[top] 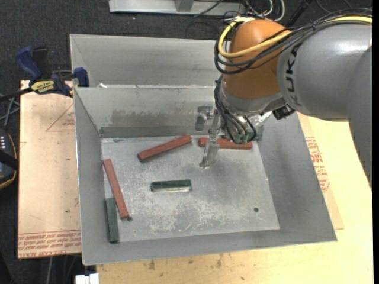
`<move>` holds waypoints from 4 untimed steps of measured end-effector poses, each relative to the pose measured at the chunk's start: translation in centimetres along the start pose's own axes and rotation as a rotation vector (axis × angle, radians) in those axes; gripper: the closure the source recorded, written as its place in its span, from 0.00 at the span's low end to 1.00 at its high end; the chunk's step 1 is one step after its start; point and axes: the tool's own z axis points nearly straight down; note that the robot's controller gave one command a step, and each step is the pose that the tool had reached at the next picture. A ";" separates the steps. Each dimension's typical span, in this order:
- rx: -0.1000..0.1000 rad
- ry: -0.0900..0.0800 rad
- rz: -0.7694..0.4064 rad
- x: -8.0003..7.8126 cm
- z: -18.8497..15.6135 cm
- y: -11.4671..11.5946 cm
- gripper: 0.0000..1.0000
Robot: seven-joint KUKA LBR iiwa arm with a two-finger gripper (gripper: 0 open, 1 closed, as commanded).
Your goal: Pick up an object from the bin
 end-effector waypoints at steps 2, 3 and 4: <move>-0.001 -0.008 -0.041 0.0 4.2 1.3 0.00; -0.001 -0.005 -0.056 0.2 5.8 1.7 0.00; 0.000 0.003 -0.093 3.5 9.3 1.9 0.00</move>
Offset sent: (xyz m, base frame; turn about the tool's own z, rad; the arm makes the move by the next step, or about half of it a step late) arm -0.0034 0.0348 -0.1162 -0.1127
